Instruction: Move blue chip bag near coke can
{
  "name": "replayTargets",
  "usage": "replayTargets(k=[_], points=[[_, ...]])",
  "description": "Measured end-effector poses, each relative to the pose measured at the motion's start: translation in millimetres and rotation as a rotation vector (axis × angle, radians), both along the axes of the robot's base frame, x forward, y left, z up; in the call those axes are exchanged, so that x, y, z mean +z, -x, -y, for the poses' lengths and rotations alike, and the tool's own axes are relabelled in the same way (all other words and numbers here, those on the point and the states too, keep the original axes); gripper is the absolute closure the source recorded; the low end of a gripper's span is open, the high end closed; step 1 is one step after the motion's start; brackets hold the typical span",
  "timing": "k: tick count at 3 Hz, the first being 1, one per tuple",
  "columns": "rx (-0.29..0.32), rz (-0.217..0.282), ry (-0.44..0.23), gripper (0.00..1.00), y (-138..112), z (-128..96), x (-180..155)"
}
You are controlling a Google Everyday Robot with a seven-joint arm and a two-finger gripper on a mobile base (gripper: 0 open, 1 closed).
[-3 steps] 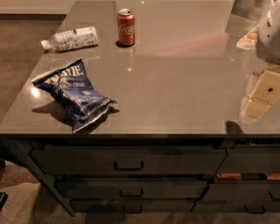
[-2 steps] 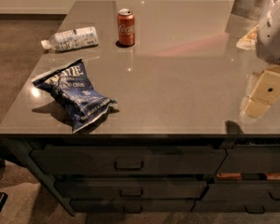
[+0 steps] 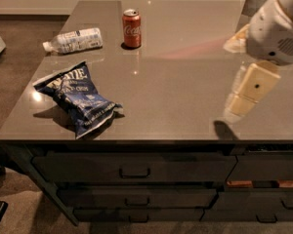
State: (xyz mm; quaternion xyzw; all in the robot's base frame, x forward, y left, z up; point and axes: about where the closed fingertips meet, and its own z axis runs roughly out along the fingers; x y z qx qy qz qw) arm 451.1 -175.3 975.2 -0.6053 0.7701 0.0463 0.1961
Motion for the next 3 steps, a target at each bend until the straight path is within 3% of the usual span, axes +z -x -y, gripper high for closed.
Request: replayTargets(k=[1, 3], points=[[-0.002, 0.009, -0.135, 0.00, -8, -49, -4], [-0.124, 0.056, -0.265, 0.00, -20, -128, -21]])
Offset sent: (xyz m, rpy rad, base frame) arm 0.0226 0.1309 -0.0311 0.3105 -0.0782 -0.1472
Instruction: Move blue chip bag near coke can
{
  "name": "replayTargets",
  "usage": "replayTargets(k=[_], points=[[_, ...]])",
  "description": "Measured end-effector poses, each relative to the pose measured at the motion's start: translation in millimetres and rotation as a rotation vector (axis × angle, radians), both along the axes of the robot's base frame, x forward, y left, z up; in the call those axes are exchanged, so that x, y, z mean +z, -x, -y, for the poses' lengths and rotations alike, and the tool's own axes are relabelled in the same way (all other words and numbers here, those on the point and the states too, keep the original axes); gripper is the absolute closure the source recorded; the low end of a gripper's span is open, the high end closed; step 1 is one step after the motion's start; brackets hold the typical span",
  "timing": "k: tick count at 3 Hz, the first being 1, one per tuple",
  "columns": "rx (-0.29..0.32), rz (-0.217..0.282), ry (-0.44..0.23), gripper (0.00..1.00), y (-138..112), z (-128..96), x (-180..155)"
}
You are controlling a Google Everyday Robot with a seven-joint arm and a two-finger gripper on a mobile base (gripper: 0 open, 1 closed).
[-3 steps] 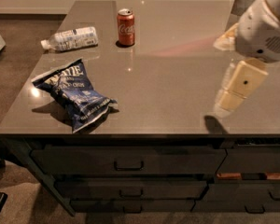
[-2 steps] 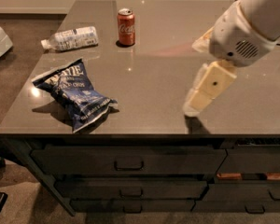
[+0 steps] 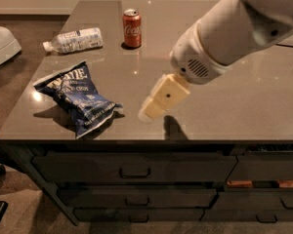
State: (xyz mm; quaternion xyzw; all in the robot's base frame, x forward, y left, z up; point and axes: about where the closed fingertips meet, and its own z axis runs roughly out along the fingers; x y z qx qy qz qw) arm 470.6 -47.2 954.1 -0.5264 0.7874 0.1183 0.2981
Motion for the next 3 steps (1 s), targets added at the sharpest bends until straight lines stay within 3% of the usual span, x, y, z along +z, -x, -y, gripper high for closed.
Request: replayTargets(k=[1, 3], points=[[-0.060, -0.034, -0.050, 0.00, -7, -39, -5], [-0.069, -0.048, -0.056, 0.00, -11, -52, -11]])
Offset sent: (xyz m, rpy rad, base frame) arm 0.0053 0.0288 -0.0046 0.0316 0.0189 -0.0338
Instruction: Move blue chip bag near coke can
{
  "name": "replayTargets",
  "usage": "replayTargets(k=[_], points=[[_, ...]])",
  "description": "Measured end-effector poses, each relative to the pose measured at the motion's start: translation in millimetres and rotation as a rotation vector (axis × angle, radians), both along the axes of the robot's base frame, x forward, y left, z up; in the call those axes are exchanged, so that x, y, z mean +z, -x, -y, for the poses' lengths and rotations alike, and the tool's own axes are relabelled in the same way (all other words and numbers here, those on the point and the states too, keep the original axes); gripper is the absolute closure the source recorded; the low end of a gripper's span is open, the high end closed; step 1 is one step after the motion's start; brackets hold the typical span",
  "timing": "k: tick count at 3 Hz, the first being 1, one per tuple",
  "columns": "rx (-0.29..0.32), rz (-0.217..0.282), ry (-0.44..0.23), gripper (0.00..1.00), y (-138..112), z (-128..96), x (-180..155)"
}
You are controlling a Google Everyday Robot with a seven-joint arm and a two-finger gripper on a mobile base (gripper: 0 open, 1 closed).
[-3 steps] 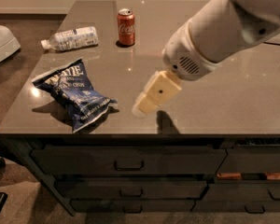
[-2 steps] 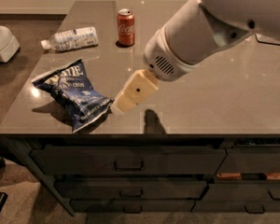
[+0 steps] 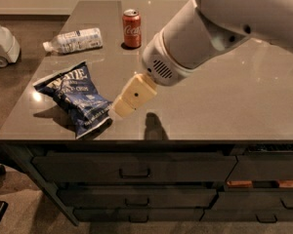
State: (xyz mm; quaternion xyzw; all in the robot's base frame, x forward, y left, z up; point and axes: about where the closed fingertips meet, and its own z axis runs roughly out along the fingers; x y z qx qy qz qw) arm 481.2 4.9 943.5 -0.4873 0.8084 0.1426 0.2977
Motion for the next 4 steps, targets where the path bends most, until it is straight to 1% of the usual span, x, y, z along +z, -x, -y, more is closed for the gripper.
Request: replayTargets(k=[1, 2, 3, 4], points=[[-0.006, -0.013, -0.009, 0.00, -19, -39, -23], [-0.012, -0.021, -0.016, 0.00, -30, -62, -40], [0.011, -0.052, -0.029, 0.00, -34, -93, -60], [0.031, -0.075, -0.027, 0.00, -35, -116, -77]])
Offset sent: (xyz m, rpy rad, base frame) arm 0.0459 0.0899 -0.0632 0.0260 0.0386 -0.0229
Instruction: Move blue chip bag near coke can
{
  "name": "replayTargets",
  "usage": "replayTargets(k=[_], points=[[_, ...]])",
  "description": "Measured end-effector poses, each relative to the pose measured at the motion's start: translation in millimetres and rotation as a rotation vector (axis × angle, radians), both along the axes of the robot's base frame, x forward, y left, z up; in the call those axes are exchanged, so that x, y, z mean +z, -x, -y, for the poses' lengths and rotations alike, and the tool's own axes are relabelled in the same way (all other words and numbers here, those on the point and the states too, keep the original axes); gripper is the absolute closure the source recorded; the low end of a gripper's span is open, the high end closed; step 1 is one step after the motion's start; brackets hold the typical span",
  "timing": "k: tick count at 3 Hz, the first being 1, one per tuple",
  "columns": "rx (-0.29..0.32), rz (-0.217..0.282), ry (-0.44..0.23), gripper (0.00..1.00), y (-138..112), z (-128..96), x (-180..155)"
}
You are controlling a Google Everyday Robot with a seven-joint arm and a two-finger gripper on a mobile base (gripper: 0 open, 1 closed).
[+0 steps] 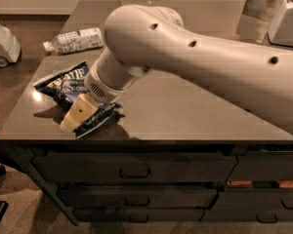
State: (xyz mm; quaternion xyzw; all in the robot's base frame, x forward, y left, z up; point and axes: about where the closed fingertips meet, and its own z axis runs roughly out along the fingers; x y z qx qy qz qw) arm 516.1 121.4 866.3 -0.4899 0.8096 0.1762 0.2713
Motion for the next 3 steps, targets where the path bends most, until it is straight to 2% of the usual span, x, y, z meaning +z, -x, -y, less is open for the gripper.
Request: replayTargets(k=[1, 2, 3], points=[[0.012, -0.019, -0.009, 0.19, -1, -20, -12], [0.000, -0.013, -0.035, 0.39, -6, -28, -9], [-0.056, 0.019, -0.080, 0.64, -24, -19, 12]])
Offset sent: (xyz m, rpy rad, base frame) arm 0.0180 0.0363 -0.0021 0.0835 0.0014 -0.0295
